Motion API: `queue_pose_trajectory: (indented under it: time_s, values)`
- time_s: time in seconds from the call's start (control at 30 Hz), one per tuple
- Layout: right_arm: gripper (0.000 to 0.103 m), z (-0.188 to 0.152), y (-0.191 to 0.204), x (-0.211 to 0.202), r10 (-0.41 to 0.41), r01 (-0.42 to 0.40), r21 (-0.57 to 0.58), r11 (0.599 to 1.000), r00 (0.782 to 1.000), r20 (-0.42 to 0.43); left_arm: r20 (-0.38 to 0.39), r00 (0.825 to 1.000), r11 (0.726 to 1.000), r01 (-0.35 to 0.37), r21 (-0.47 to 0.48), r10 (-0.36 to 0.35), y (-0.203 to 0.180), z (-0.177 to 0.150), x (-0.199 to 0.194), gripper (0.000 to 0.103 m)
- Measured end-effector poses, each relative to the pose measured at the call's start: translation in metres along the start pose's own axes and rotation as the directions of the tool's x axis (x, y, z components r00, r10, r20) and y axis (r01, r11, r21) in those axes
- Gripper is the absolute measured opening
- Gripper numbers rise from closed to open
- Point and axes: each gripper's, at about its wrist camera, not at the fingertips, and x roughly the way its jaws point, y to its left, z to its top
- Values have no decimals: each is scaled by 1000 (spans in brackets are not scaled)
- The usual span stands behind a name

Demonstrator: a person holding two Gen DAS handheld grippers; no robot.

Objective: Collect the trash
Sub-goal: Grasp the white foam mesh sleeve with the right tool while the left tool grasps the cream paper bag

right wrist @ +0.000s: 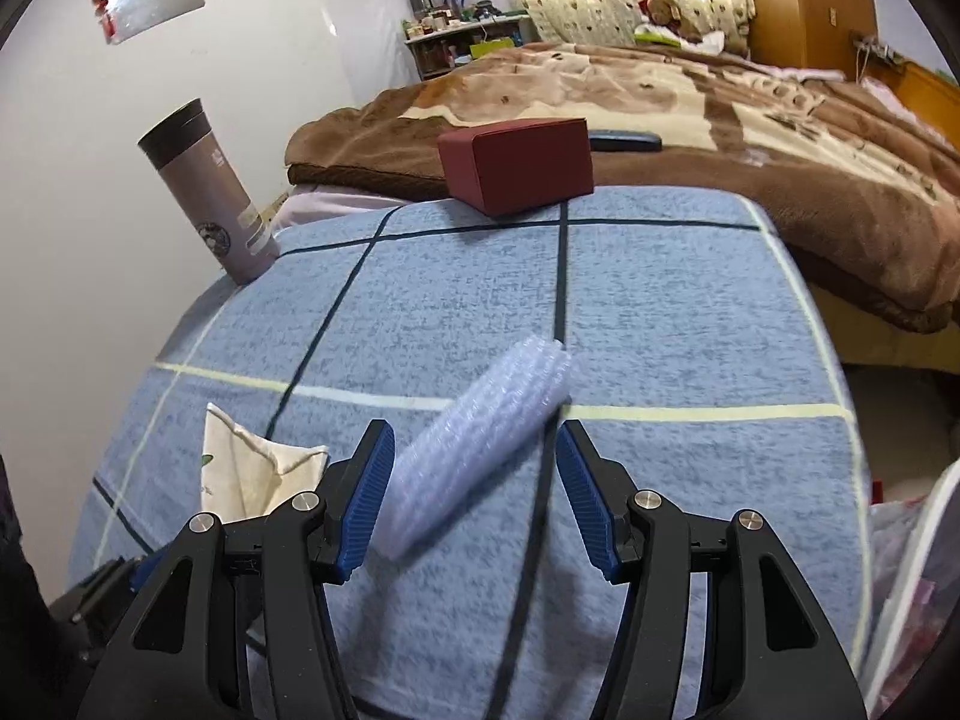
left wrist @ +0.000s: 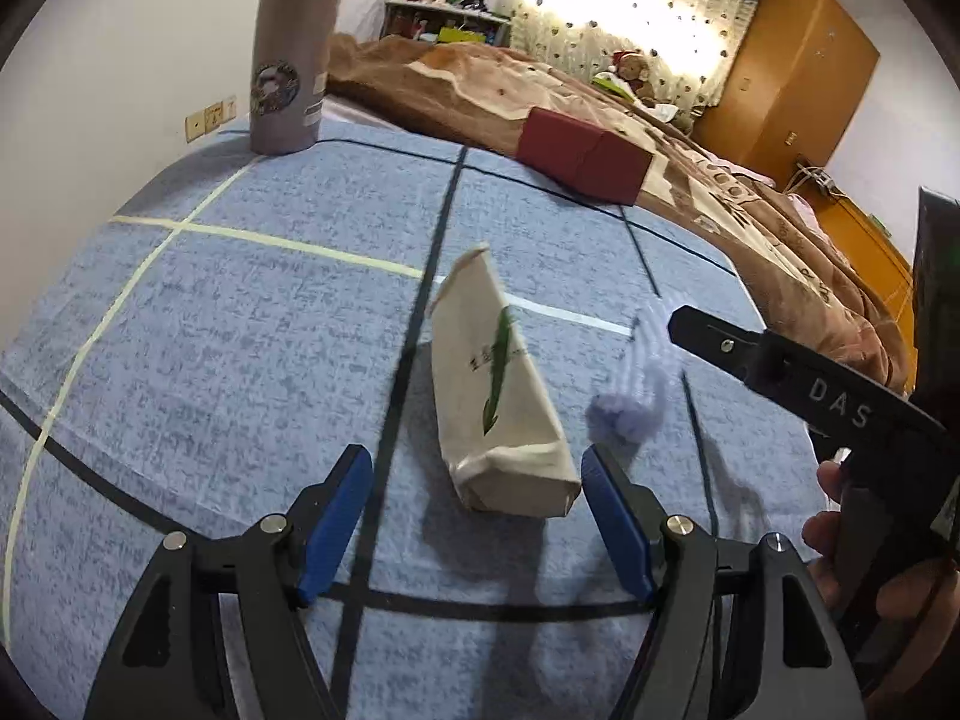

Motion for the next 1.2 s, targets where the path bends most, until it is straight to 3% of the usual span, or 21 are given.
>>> queue_pose_trajectory:
  time_s: [0.43, 0.53, 0.67, 0.8, 1.0, 1.13, 1.2]
  values:
    - [58, -4, 12, 30, -58, 57, -15, 998, 993, -106, 6, 1000, 1000, -24, 2, 24, 17, 19, 7, 74]
    - [58, -5, 10, 24, -59, 58, -16, 998, 993, -99, -9, 1000, 1000, -25, 14, 25, 17, 20, 13, 74]
    - [40, -8, 10, 18, -65, 62, -42, 997, 994, -91, -8, 1000, 999, -26, 25, 27, 15, 21, 16, 74]
    - [31, -12, 9, 13, -52, 49, -42, 998, 995, -88, -17, 1000, 999, -20, 42, 21, 10, 22, 20, 73]
    - [25, -13, 11, 14, -60, 55, -66, 996, 995, -75, -23, 1000, 998, -10, 58, 11, 7, 23, 21, 58]
    - [24, -14, 11, 12, -64, 59, -73, 996, 996, -66, -31, 999, 998, 27, 65, -25, 4, 23, 22, 37]
    - [24, -15, 11, 11, -65, 60, -75, 995, 996, -64, -28, 999, 997, 23, 72, -21, 3, 23, 21, 37]
